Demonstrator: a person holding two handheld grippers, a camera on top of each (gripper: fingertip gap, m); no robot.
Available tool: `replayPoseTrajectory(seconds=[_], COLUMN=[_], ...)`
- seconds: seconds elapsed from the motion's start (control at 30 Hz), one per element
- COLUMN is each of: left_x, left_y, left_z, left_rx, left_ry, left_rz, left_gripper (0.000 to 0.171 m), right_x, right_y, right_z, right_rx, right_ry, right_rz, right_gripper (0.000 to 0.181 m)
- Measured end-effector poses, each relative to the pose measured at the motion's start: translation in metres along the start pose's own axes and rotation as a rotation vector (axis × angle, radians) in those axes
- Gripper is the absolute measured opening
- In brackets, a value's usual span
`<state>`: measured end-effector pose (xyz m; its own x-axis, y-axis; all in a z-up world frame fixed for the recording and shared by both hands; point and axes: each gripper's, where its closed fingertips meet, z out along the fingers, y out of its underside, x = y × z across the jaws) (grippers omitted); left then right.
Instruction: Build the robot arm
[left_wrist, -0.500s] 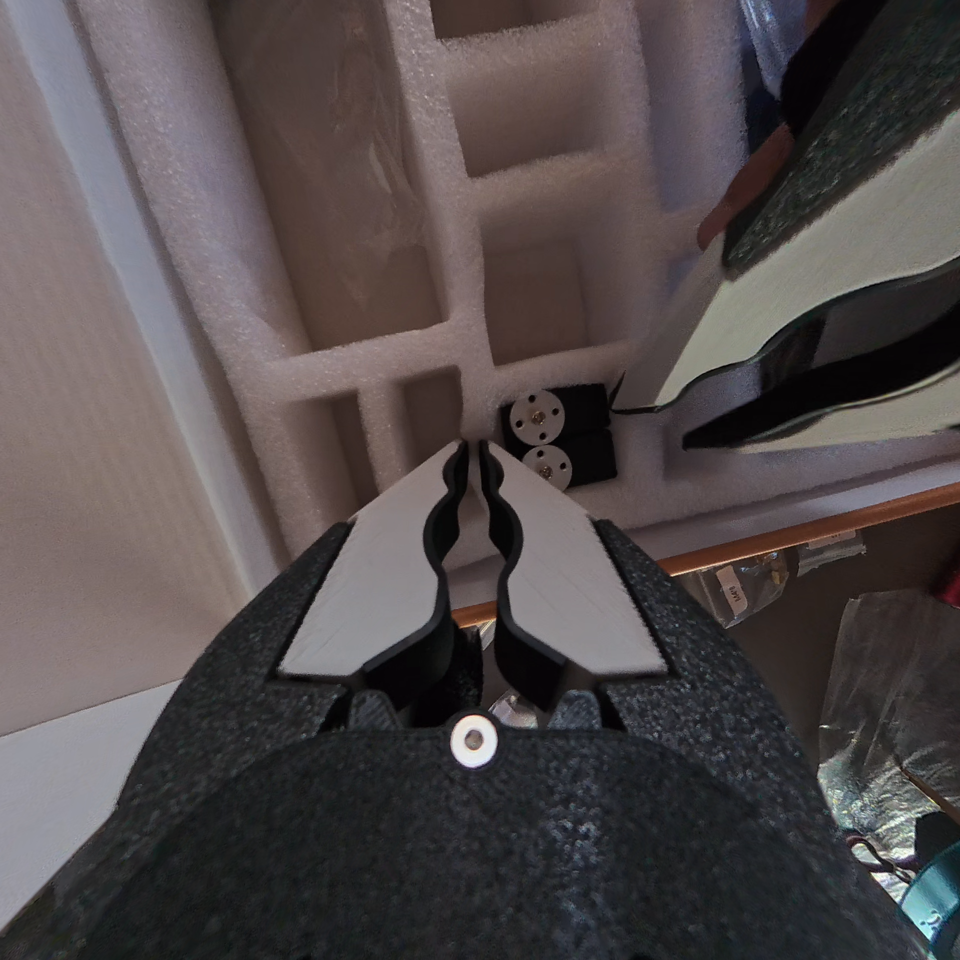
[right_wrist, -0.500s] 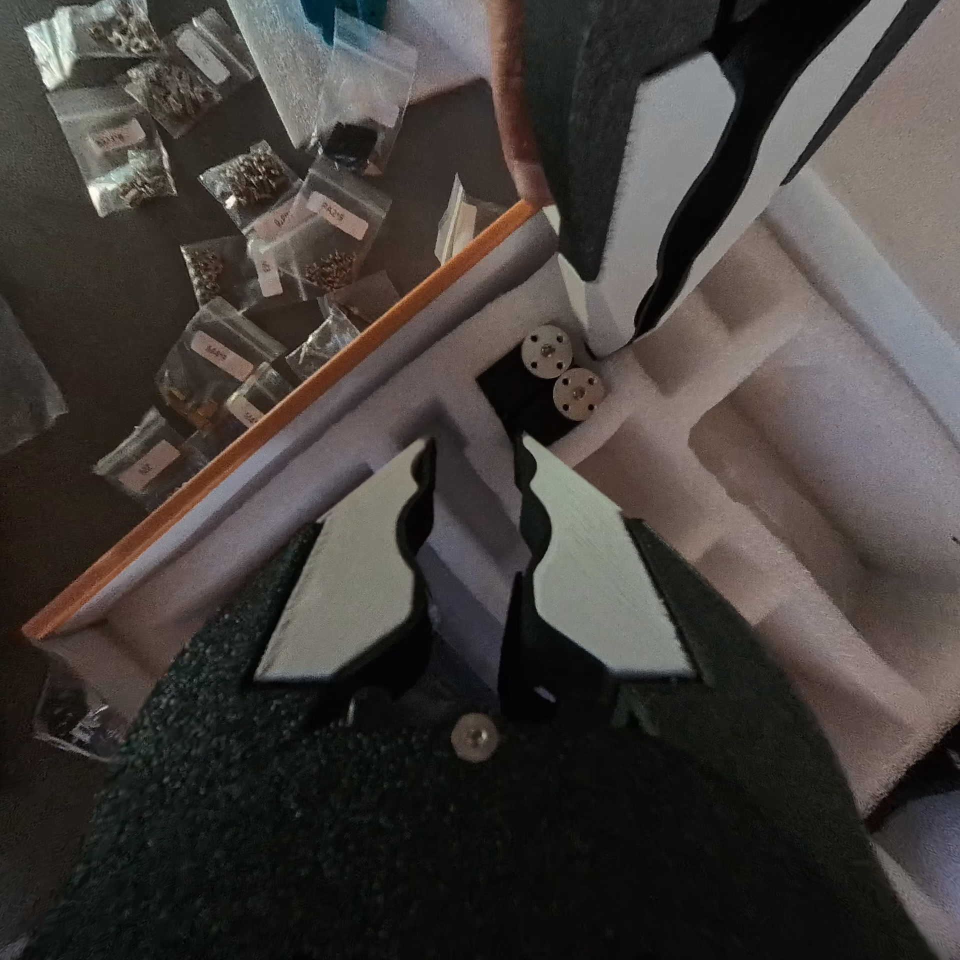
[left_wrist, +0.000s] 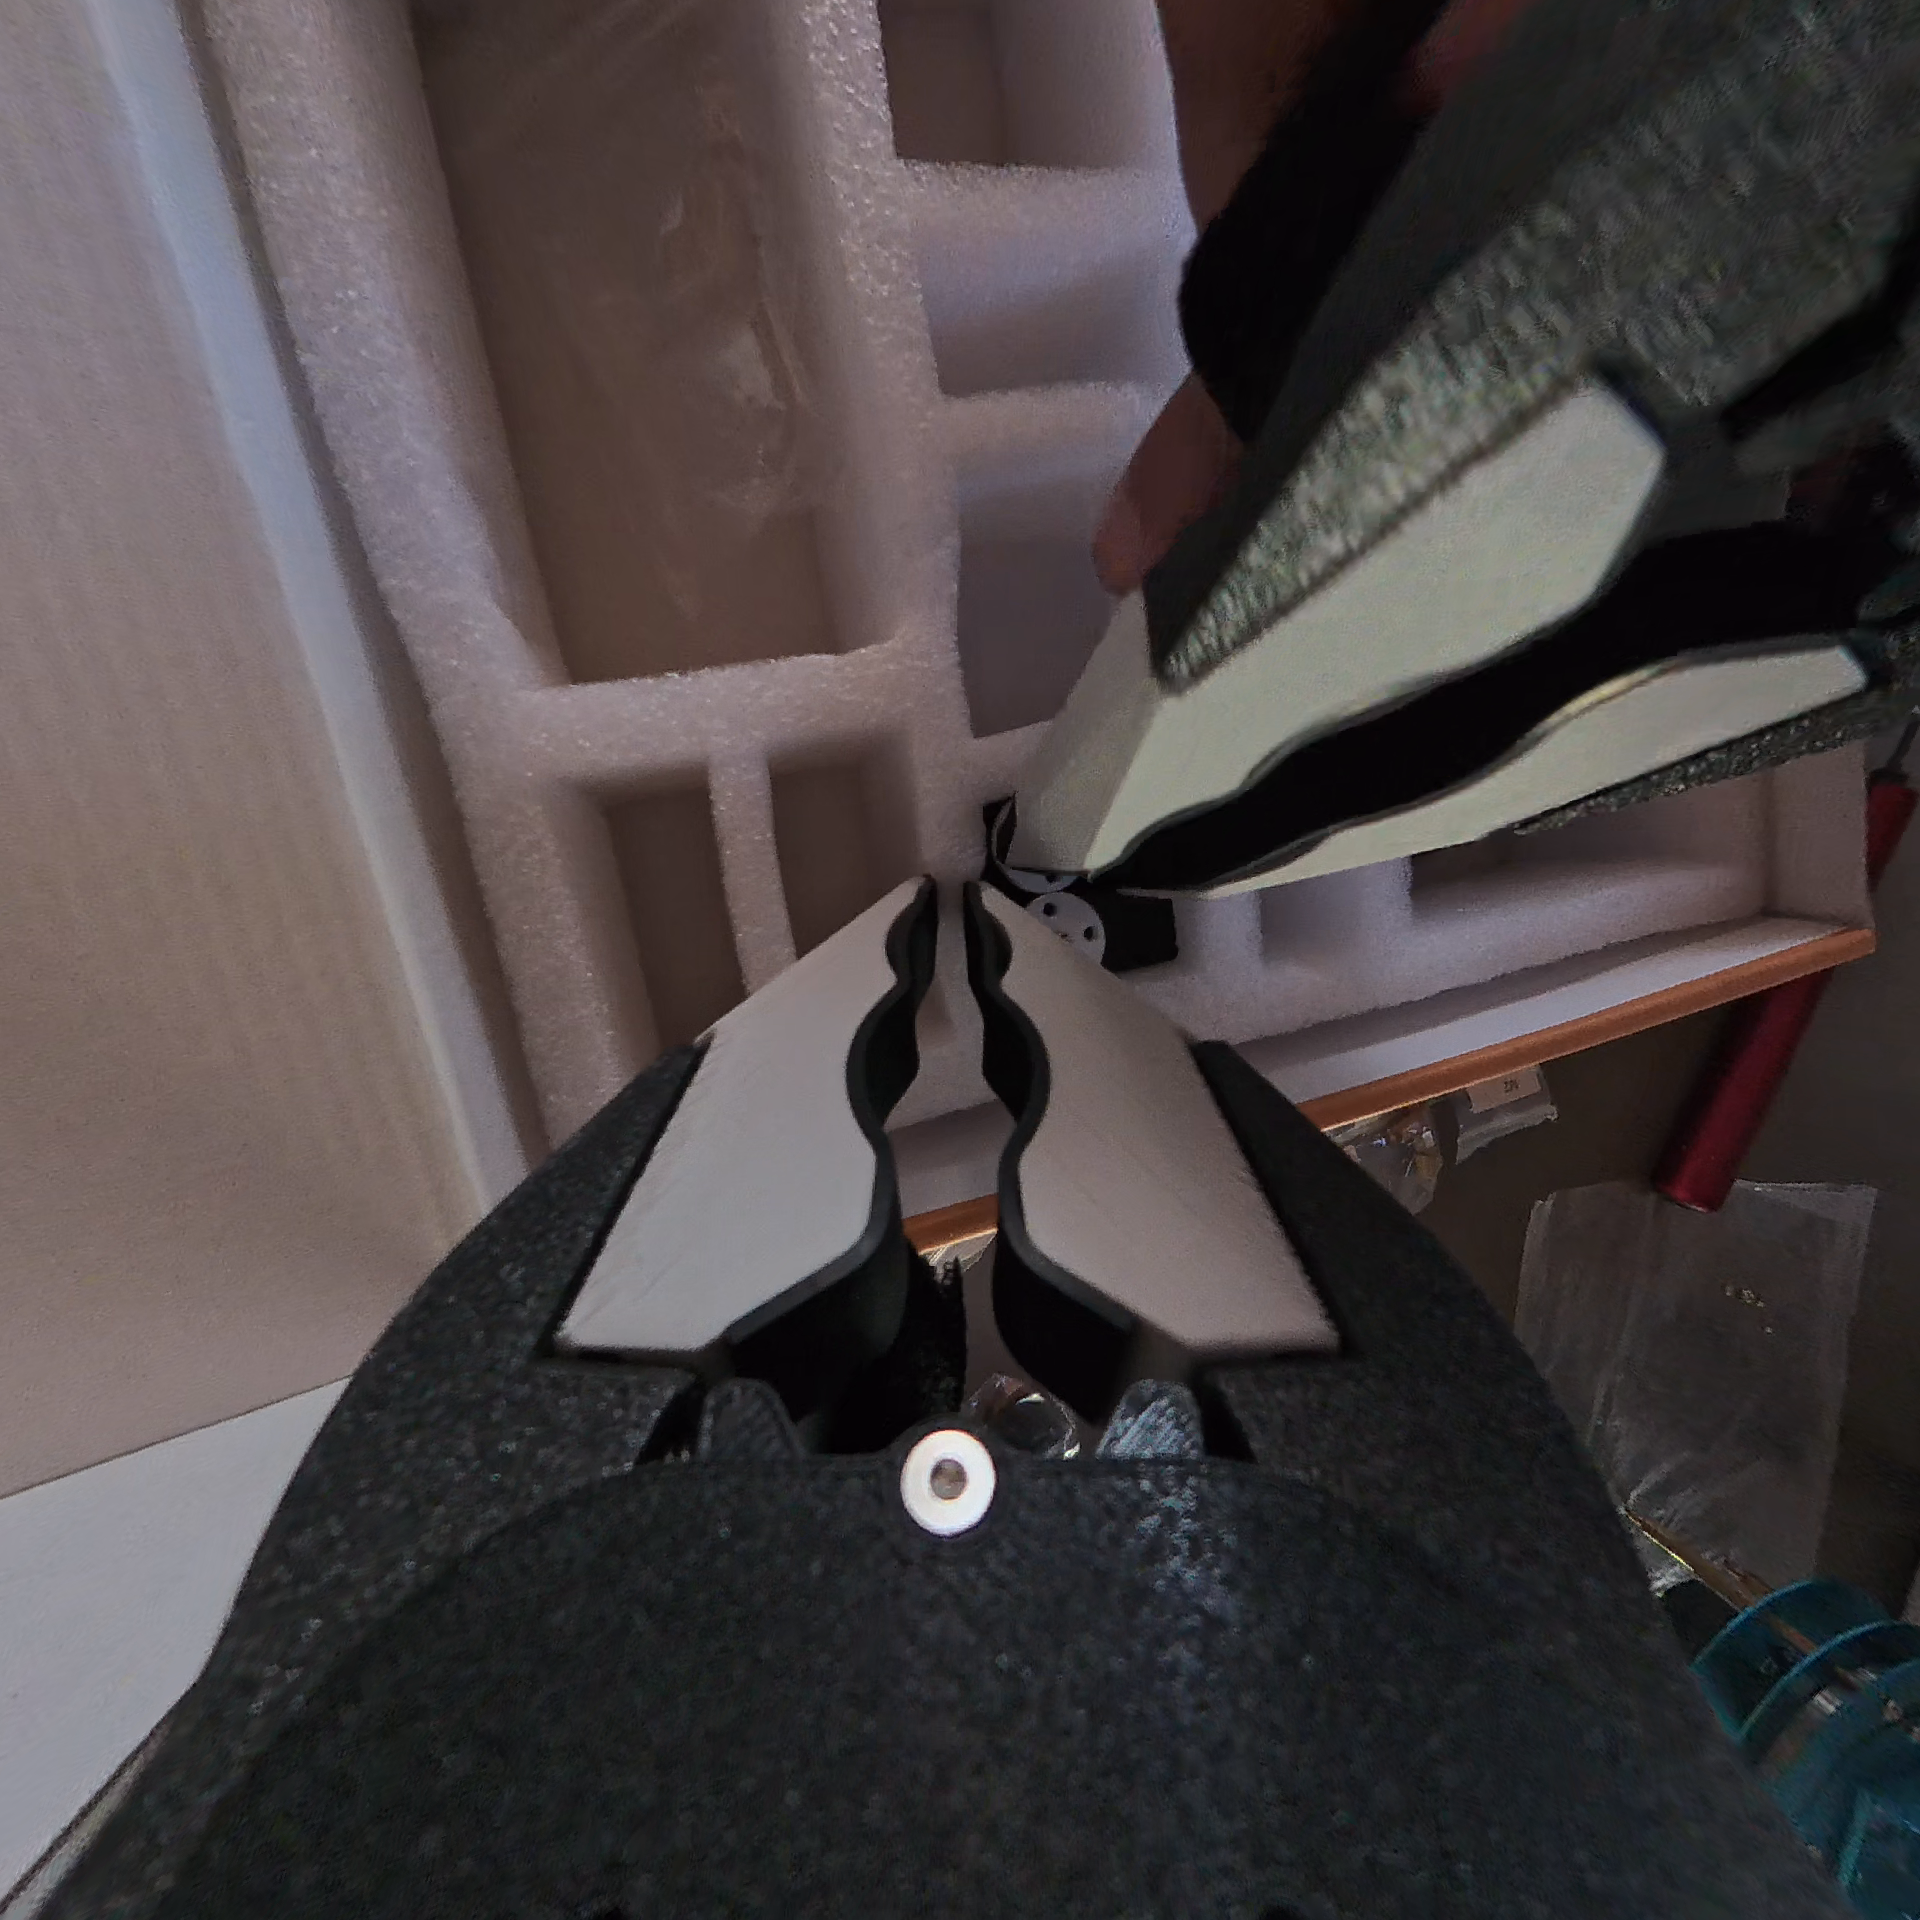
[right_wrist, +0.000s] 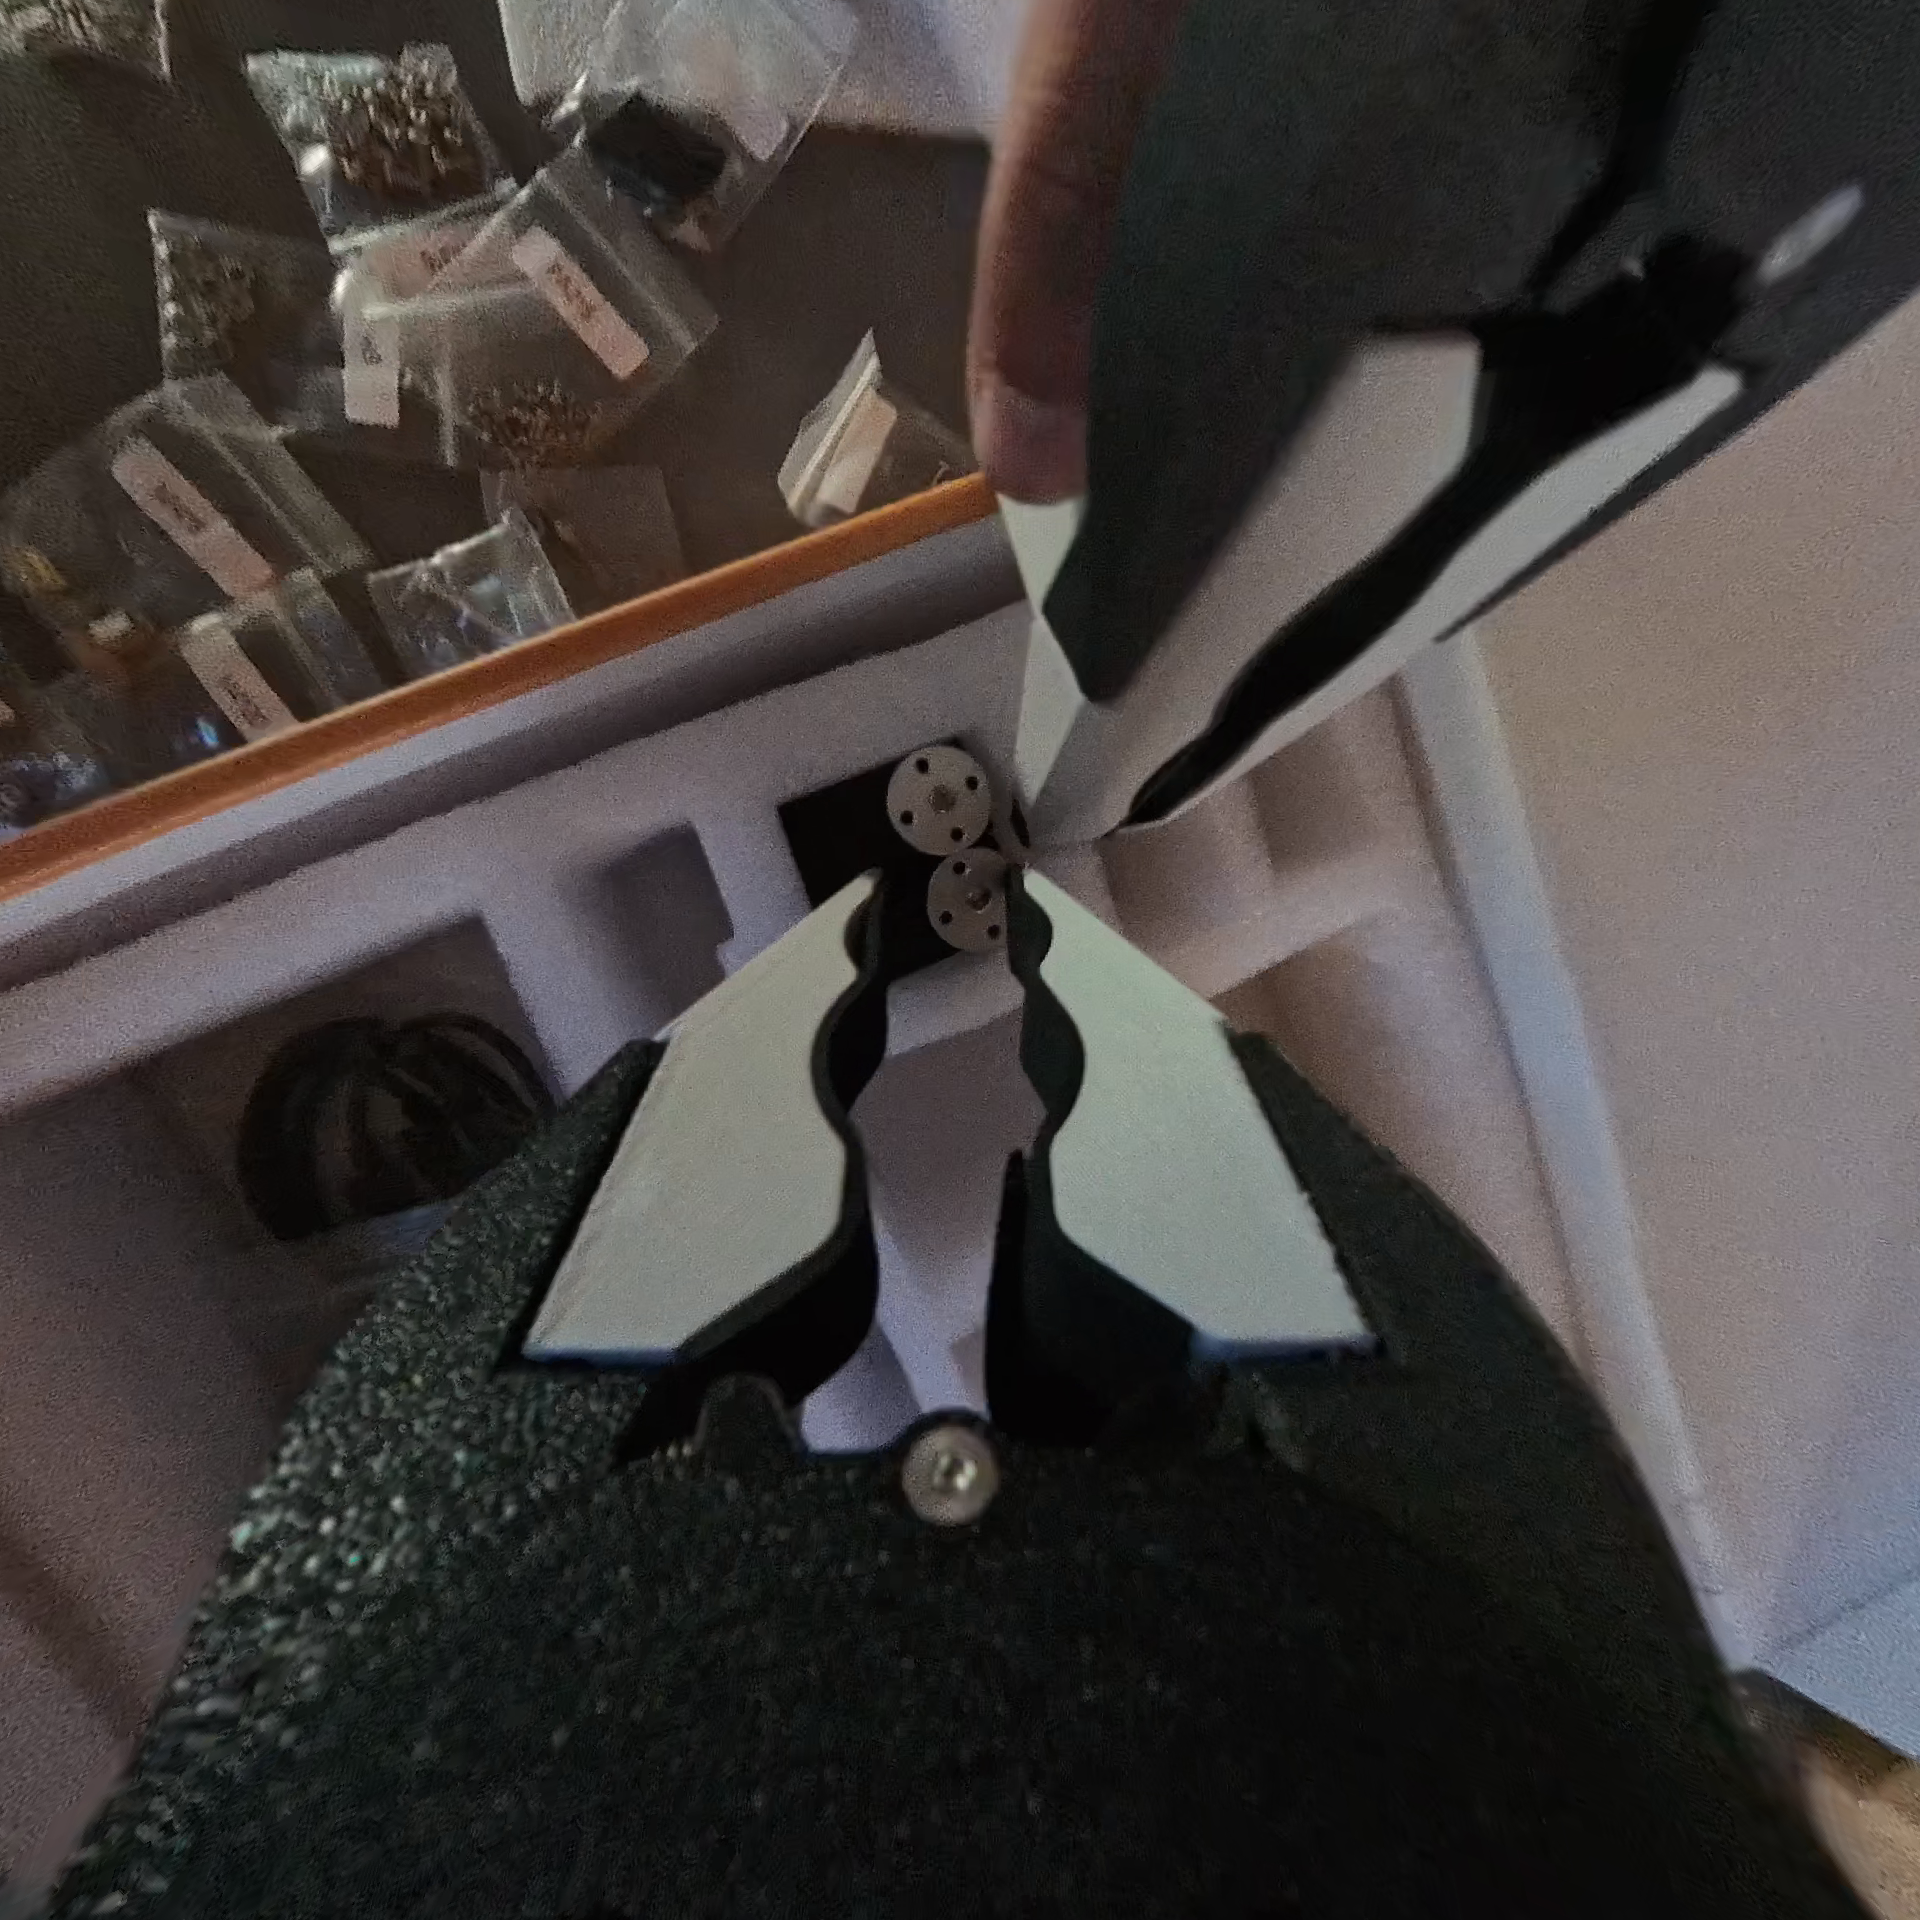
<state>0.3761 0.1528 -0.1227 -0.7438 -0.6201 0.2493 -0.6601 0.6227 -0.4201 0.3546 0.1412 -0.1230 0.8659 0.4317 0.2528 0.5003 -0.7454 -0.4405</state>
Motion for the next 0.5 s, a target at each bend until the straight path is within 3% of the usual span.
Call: replayPoseTrajectory(seconds=[0.13, 0.4, 0.5], left_x=[-0.0002, 0.0009, -0.0061], left_y=[-0.0002, -0.0023, 0.0047], left_z=[-0.0001, -0.0036, -0.0089], left_rx=[-0.003, 0.023, 0.024], left_ry=[0.011, 0.075, 0.050], left_rz=[-0.022, -0.107, -0.091], left_gripper=[0.003, 0.004, 0.018], right_x=[0.0040, 0.0007, 0.0026], right_y=[-0.0009, 0.0029, 0.0026], right_z=[0.0001, 0.0047, 0.0050], right_rx=[-0.067, -0.053, -0.048], right_ry=[0.022, -0.202, -0.201], right_rz=[-0.152, 0.090, 0.096], right_gripper=[0.026, 0.021, 0.019])
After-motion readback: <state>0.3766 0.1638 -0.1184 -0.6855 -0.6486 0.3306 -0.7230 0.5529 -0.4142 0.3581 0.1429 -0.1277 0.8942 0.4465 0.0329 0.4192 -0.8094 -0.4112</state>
